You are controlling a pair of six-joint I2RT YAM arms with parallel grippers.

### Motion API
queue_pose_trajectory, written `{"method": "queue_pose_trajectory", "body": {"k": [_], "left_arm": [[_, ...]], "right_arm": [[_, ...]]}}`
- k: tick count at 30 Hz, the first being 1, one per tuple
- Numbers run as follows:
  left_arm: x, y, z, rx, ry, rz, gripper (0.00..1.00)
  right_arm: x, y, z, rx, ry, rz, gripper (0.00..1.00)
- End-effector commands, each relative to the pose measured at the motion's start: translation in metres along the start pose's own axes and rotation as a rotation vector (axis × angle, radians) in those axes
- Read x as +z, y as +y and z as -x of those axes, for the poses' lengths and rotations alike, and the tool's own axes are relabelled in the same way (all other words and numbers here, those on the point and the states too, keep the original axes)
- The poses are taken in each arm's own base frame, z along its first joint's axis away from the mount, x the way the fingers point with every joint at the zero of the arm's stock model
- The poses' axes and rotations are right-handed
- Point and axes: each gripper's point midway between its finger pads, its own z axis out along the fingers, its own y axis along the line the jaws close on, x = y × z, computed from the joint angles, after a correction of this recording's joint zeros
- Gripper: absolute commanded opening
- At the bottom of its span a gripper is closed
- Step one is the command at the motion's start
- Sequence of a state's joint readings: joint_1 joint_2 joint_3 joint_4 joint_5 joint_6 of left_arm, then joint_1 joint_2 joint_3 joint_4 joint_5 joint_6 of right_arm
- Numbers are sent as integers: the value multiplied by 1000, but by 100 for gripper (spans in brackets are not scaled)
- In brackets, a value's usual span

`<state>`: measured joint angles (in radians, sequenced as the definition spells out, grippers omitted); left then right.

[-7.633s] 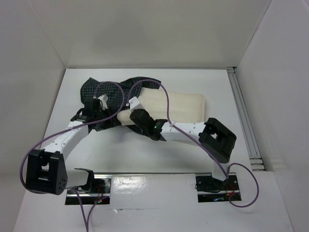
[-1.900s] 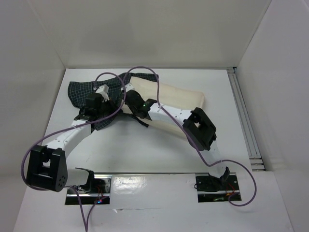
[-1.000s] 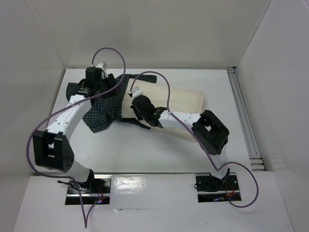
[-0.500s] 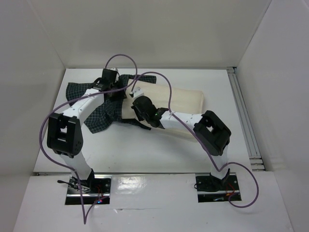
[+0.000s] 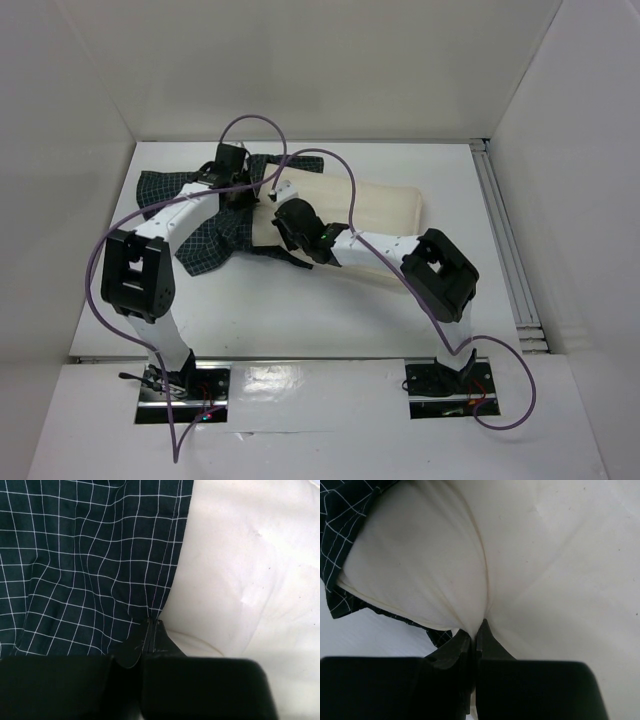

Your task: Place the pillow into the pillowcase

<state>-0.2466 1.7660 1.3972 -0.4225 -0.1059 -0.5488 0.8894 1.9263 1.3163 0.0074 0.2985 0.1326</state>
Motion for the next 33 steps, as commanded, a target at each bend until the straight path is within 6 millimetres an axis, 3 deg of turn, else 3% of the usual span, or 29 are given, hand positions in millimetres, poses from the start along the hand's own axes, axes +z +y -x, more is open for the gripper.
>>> {"method": "queue_pose_trajectory", "body": {"k": [1, 5, 6, 12, 13, 14, 17, 19, 22, 23, 24, 25, 26, 27, 29, 30, 33], "left_arm": [[-16, -11, 23, 14, -60, -33, 0], [-38, -39, 28, 39, -58, -191, 0], [-47, -59, 23, 54, -35, -286, 0], [-78, -110, 11, 73, 16, -540, 0], [-80, -114, 5, 56, 48, -569, 0], [-82, -117, 3, 48, 61, -585, 0], [-73, -113, -25, 8, 162, -598, 0], [-62, -94, -49, -31, 208, -521, 0], [-62, -80, -56, -46, 182, -466, 2], [-61, -76, -57, -36, 181, -449, 10], [-64, -74, -57, -37, 176, -437, 19], [-64, -71, -50, -11, 151, -416, 39], [-69, -69, -47, -1, 144, -399, 45], [-71, -67, -42, -2, 136, -382, 48], [-78, -66, -18, 27, 70, -357, 48], [-82, -65, -13, 27, 66, -345, 48], [-96, -70, 18, 46, -13, -349, 47]], "right_arm": [[-19, 5, 33, 32, -82, 25, 0], [-18, 6, 35, 36, -94, 27, 0], [-18, 7, 34, 35, -93, 36, 0], [-28, 17, 45, 55, -167, 47, 0], [-25, 13, 33, 75, -157, 24, 0], [-32, 13, 44, 101, -203, 34, 0], [-33, 7, 43, 132, -221, 4, 0], [-30, 2, 38, 141, -209, -27, 0], [-32, -1, 34, 151, -212, -39, 0], [-31, -2, 29, 149, -206, -41, 2], [-38, 1, 33, 150, -218, -30, 8], [-40, 0, 28, 147, -212, -31, 14], [-44, -3, 33, 153, -225, -40, 21], [-52, -5, 37, 158, -239, -37, 39], [-63, -8, 37, 144, -250, -69, 53], [-75, -13, 46, 141, -268, -81, 69], [-97, -29, 61, 150, -301, -139, 80]]}}
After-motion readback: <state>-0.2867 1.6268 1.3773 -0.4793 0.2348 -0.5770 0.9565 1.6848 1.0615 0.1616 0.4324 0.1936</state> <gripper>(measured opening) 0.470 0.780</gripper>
